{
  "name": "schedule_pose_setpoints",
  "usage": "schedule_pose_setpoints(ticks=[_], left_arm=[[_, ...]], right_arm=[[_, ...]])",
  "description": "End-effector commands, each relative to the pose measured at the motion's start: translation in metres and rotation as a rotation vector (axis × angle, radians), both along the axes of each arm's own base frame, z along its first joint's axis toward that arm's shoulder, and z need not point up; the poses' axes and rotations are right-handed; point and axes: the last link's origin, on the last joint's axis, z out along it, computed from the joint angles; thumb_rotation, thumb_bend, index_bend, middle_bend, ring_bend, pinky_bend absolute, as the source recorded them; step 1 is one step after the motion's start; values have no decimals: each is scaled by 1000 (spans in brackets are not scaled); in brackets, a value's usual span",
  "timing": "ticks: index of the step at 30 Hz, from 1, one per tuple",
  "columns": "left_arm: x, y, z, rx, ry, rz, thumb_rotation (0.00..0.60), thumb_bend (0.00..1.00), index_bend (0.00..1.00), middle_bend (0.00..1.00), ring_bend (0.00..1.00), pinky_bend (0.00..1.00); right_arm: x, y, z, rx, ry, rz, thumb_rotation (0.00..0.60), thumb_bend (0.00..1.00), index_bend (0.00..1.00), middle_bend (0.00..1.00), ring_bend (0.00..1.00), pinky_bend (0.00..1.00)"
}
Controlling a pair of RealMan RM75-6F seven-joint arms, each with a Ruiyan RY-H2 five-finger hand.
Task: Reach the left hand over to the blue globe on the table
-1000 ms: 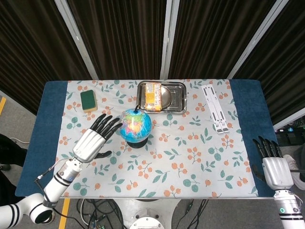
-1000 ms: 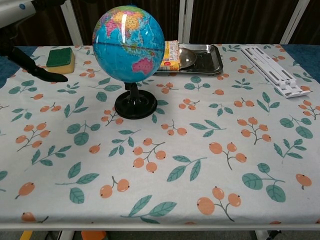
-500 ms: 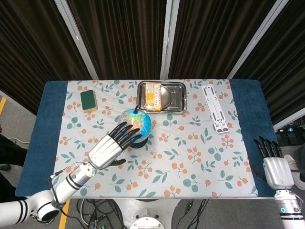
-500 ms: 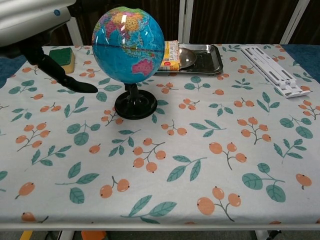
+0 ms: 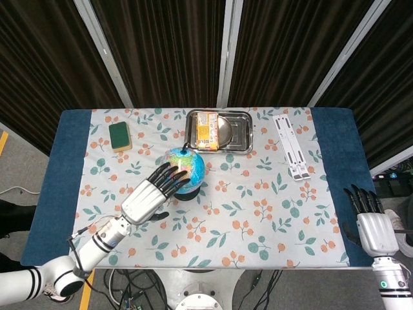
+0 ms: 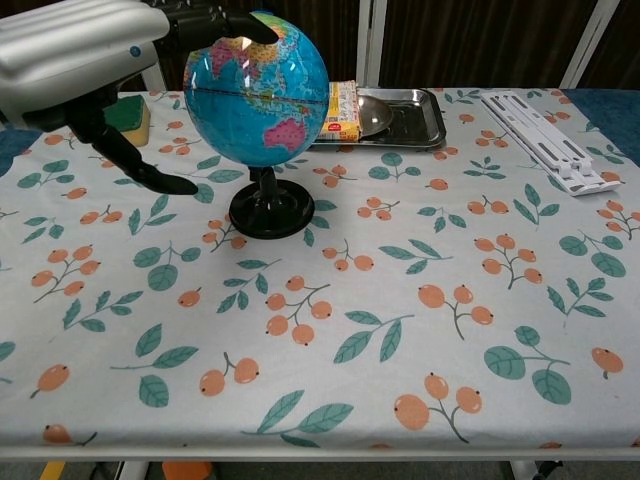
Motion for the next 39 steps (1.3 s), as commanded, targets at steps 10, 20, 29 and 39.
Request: schedule_pose_setpoints(ticks=[10, 20, 29, 39], left_arm=[[-34, 2, 14, 37, 51, 111, 600, 0, 88, 45, 0, 0], [-72, 2, 45, 121, 35, 247, 600, 0, 88, 45, 41, 6], [-133, -36, 75, 212, 26, 414, 600, 0, 88, 50, 40, 7], [-215, -94, 109, 319, 75, 626, 600, 0, 89, 51, 14, 7]], right_arm=[[1, 0, 1, -2, 3, 2, 600, 292, 0, 0, 0, 0], [2, 0, 0, -3, 5, 3, 600, 293, 0, 0, 0, 0], [6, 0, 1, -4, -3, 12, 600, 292, 0, 0, 0, 0], [11, 0, -6, 12, 0, 18, 600, 292, 0, 0, 0, 0]])
